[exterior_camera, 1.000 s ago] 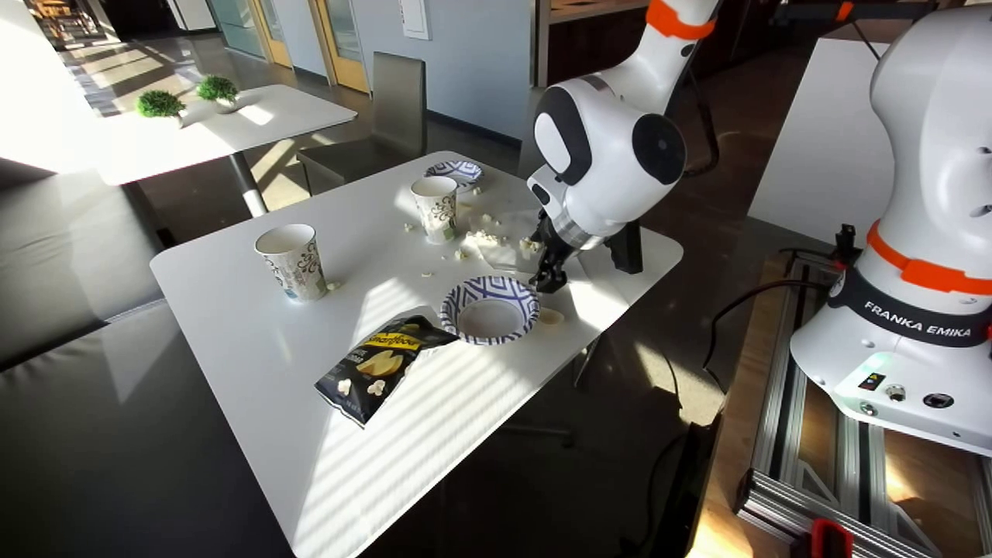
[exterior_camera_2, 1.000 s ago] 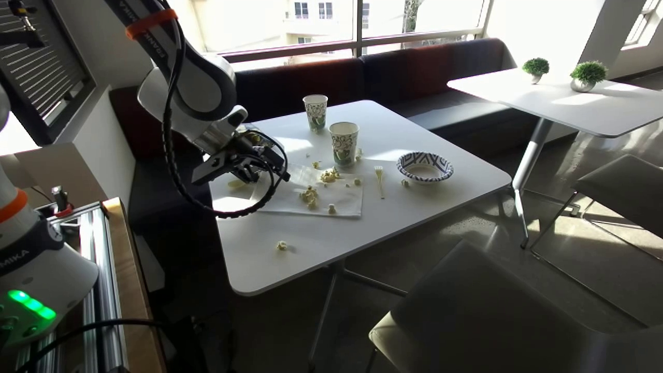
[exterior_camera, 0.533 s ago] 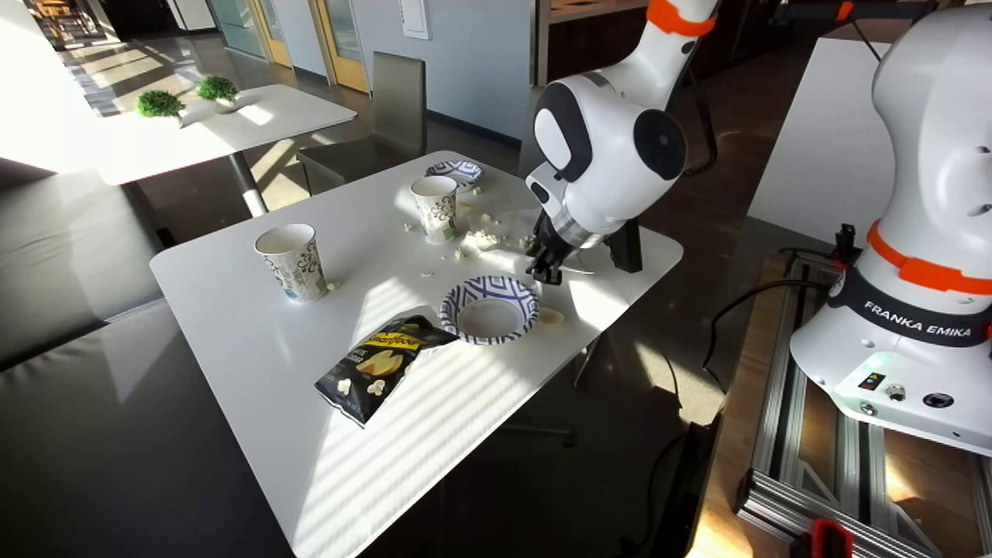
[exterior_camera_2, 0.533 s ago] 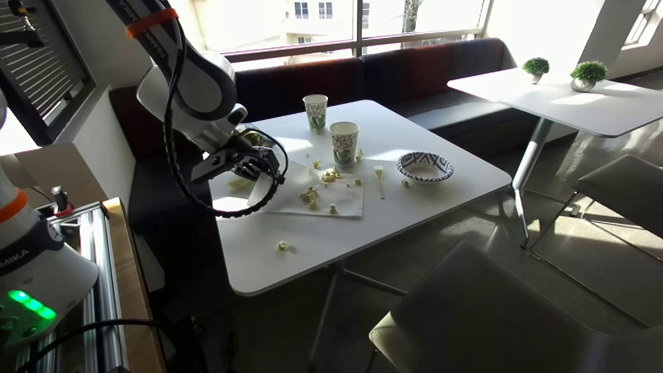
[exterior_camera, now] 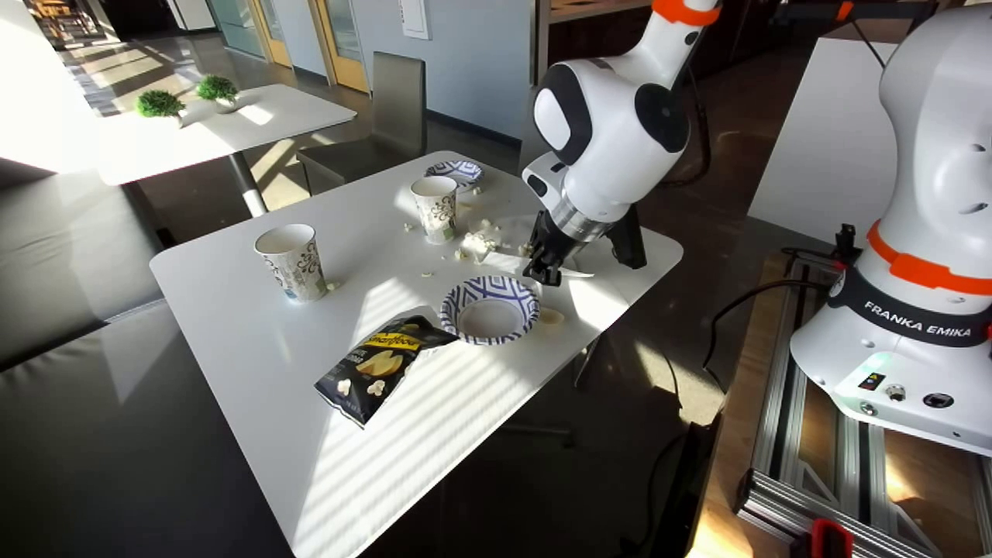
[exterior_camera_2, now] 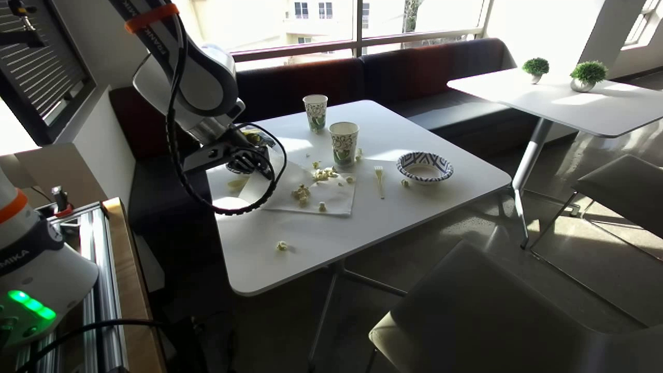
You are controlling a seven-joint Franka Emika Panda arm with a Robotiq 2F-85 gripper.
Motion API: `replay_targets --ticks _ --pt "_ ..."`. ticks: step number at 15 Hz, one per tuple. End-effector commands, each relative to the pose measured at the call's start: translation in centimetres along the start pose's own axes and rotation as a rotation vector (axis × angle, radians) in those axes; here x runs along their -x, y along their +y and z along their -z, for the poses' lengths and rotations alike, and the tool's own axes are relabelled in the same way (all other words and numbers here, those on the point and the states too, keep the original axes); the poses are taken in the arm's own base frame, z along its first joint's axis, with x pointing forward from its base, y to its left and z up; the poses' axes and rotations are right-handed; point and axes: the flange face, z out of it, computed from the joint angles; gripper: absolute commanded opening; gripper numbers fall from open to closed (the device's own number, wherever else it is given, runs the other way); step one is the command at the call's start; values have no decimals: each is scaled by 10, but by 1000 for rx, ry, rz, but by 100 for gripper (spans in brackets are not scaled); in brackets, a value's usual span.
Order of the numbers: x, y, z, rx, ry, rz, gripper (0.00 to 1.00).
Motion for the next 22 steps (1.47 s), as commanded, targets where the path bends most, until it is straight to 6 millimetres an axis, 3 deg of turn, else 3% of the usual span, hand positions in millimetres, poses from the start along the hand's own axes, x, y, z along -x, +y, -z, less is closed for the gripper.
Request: replay_targets --ticks 1,4,8,16,22 --pt "-9 -3 25 -112 14 -13 4" --pt "-17 -5 41 -207 8 -39 0" --pt "-17 -4 44 -306 -26 -76 0" --pt "7 12 55 -533 -110 -193 0" --pt "14 31 59 -630 -49 -226 0"
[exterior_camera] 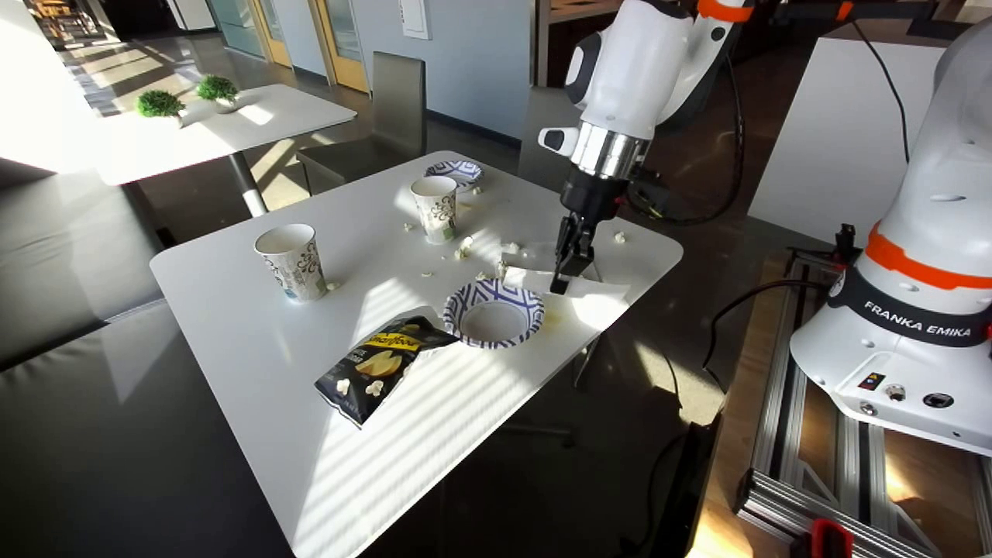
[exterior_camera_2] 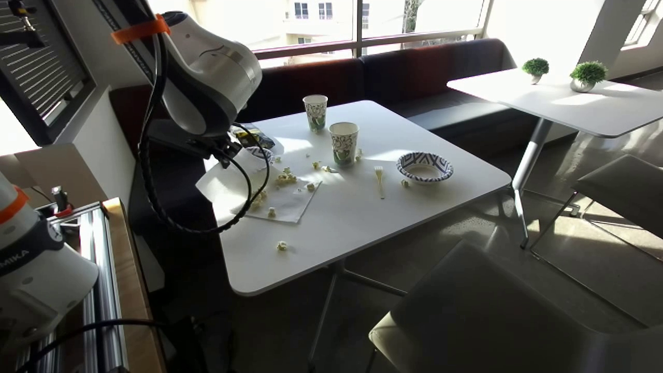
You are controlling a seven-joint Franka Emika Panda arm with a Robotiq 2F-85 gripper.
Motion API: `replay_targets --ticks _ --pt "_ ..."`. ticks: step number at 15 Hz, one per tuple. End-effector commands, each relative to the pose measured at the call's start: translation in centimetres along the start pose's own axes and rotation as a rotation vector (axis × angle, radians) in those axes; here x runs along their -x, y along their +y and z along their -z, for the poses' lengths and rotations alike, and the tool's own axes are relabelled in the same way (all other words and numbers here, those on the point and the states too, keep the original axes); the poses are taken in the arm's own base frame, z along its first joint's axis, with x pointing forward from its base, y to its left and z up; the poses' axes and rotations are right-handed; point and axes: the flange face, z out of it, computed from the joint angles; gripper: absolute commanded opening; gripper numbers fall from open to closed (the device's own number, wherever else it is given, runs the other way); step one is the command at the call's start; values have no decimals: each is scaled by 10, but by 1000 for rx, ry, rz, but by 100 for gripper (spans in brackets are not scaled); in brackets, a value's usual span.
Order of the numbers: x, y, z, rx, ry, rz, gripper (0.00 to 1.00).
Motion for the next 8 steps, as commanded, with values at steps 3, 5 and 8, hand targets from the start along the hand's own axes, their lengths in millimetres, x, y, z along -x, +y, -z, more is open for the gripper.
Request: replay_targets --ticks 3,5,8 --pt "19 23 10 -61 40 -19 0" --pt "31 34 12 -73 44 -19 0" --pt "47 53 19 -54 54 -22 0"
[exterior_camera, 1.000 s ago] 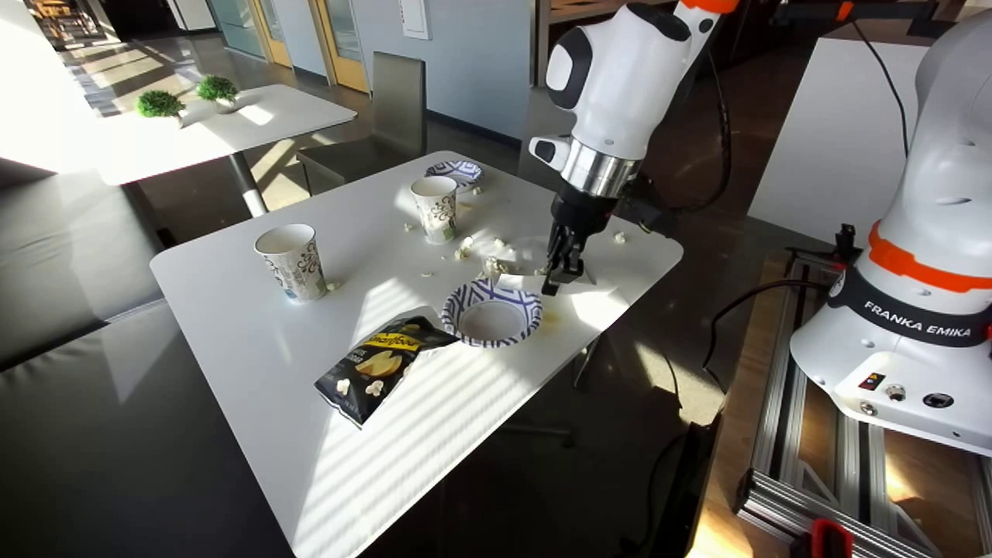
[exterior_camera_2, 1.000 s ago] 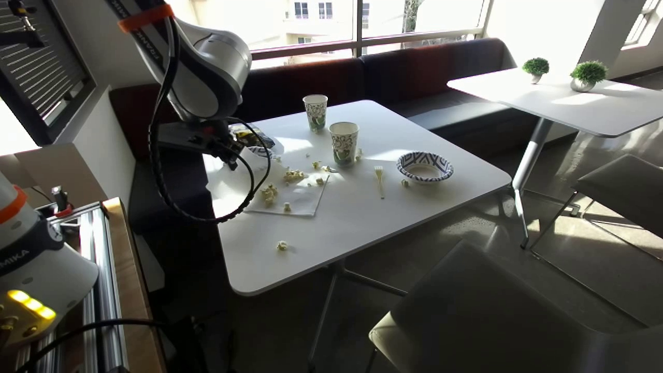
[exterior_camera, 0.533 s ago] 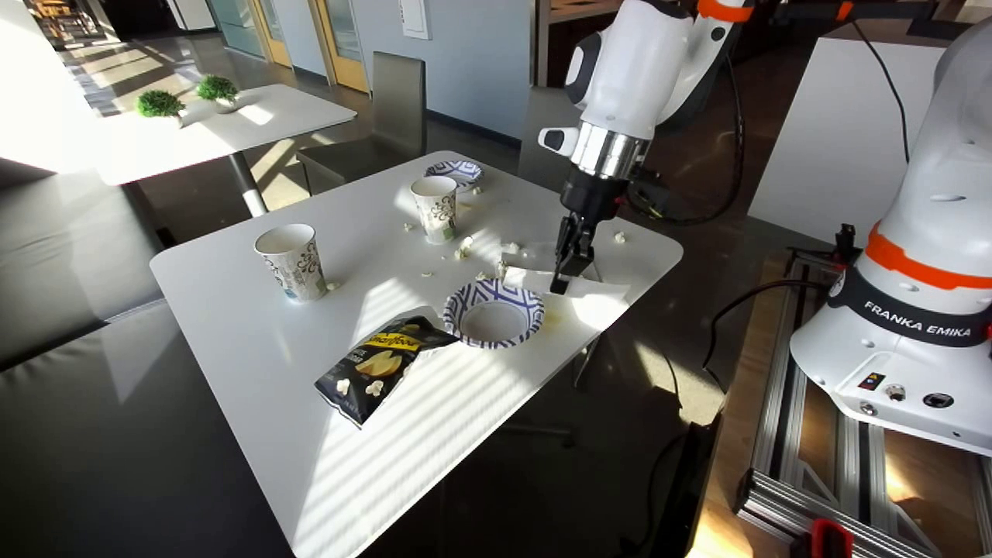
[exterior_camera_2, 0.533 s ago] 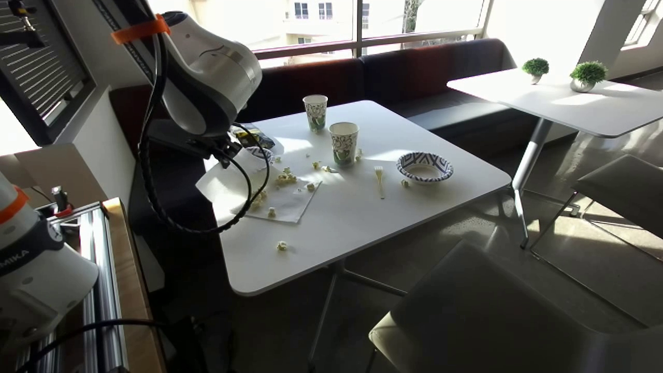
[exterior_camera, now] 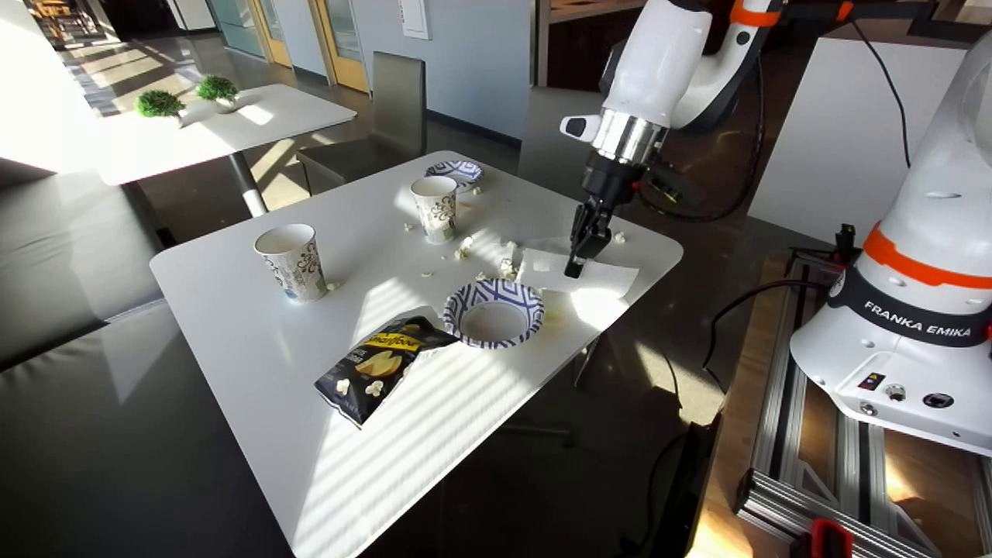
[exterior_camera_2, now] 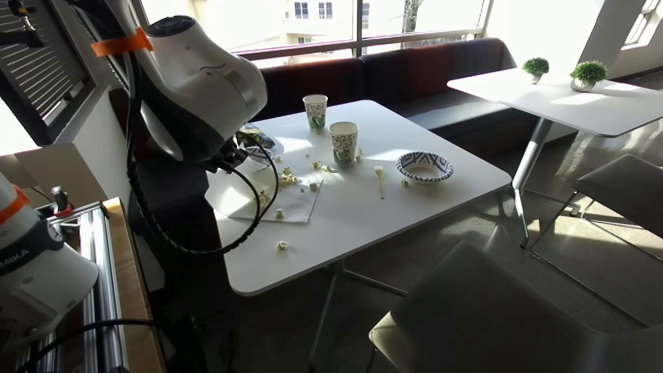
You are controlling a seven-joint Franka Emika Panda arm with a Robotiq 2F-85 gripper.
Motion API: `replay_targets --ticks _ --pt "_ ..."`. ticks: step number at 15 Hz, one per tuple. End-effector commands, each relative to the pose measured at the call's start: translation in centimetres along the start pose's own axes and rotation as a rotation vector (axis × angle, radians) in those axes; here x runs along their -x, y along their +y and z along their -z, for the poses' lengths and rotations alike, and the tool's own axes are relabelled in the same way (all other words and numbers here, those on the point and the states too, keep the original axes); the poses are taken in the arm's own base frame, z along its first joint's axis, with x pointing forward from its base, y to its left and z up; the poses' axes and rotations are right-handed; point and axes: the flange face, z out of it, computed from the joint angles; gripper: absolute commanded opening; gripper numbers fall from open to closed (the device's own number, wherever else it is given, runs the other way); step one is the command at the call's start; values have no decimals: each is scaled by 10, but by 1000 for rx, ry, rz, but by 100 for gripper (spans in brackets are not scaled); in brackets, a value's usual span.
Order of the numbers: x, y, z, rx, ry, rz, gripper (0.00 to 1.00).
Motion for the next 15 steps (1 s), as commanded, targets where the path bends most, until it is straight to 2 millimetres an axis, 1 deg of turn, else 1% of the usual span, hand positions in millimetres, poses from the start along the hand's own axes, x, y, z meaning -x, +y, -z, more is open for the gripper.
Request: replay_targets --ticks 1,4,8,11,13,15 --pt "22 20 8 -7 17 -11 0" --pt "32 41 15 2 27 0 0" --pt "33 66 15 14 23 67 0" --pt "23 84 11 45 10 159 0" --pt "15 94 5 26 -26 267 0" --pt "9 106 3 -17 -55 352 0"
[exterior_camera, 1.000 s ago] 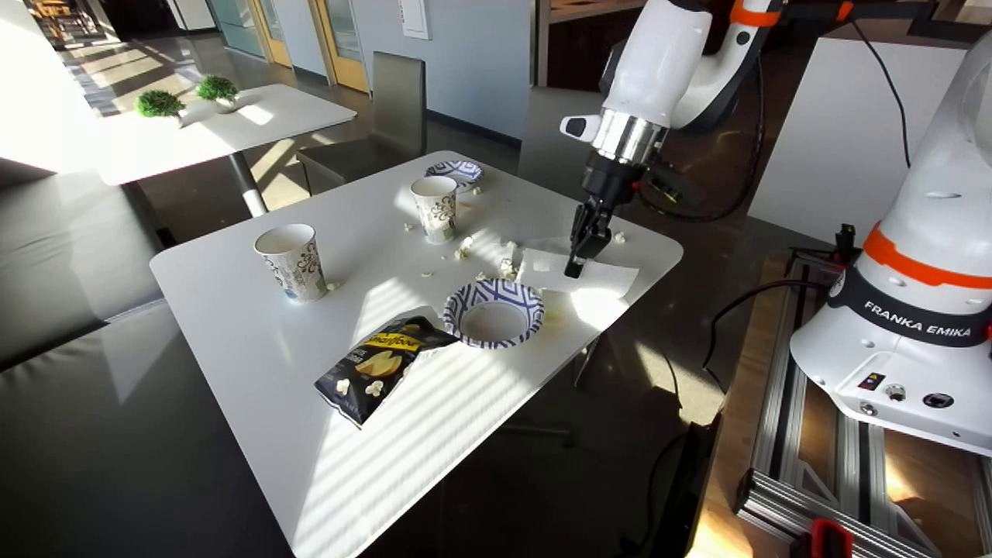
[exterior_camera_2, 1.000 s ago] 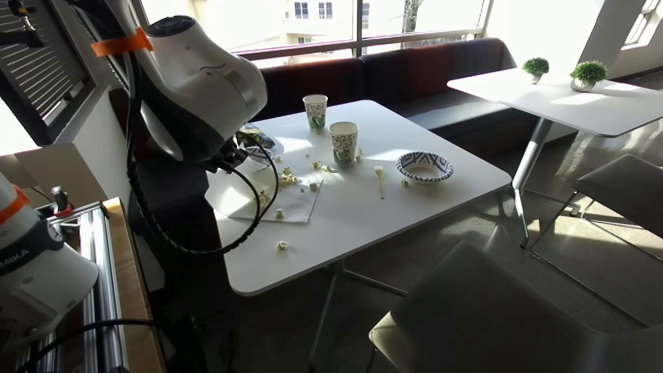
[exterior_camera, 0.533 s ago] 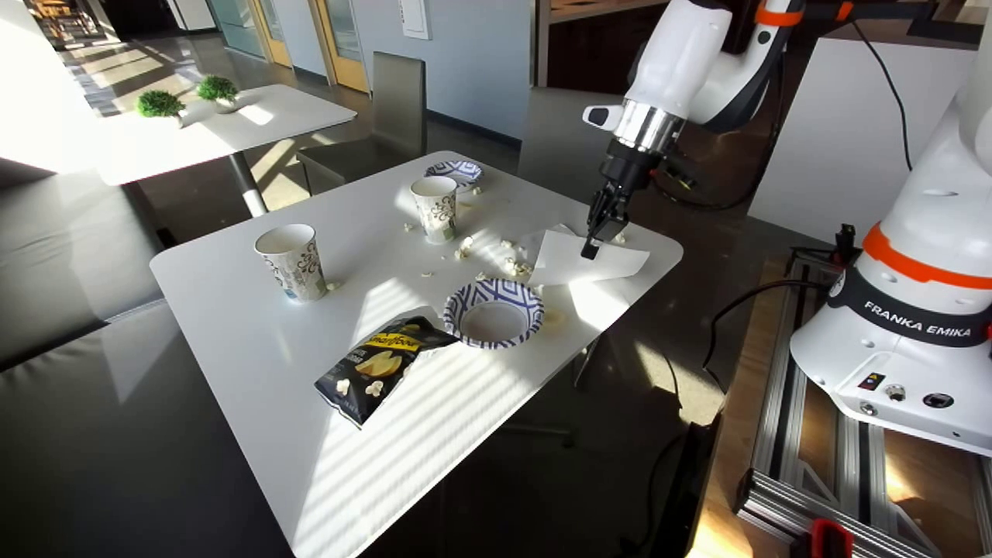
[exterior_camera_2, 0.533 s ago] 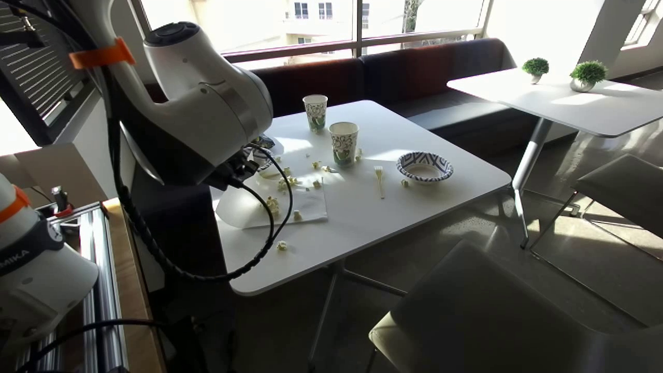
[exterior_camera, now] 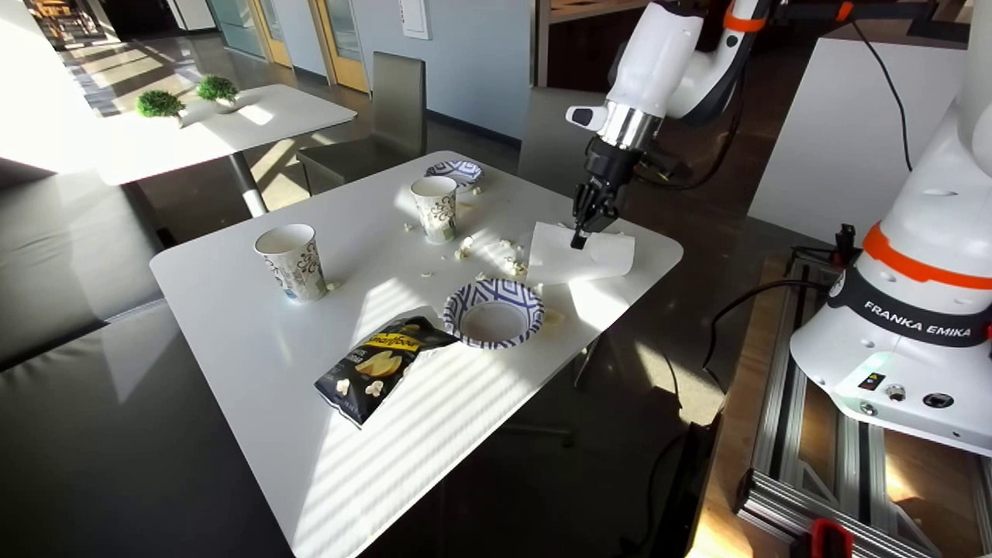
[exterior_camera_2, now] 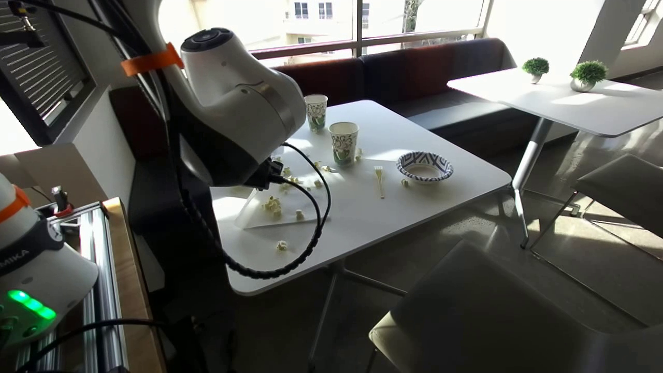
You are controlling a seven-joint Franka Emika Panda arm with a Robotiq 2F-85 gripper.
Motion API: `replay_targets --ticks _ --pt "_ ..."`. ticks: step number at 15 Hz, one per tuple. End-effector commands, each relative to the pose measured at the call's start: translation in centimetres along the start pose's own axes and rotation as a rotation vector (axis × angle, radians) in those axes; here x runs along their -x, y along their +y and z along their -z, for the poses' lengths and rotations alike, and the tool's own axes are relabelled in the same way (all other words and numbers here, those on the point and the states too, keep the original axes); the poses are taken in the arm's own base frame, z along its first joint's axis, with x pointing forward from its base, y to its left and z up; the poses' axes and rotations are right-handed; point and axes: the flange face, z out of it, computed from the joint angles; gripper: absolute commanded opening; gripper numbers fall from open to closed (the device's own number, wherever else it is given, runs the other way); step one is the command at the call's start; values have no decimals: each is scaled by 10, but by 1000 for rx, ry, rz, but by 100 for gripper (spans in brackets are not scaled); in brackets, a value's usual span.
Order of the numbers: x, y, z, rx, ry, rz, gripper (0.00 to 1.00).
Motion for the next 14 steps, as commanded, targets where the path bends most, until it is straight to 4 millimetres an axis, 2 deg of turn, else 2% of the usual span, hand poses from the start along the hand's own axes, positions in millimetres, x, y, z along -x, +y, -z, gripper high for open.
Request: replay_targets --ticks 1,2,5,12,14 --pt "-9 28 -9 -101 -37 166 0" --pt "-5 11 -1 -43 -12 88 1" --pt "-11 26 -6 -72 -19 147 1" --pt "-10 27 -9 -79 -25 152 0" --pt "-13 36 -3 -88 -11 166 0"
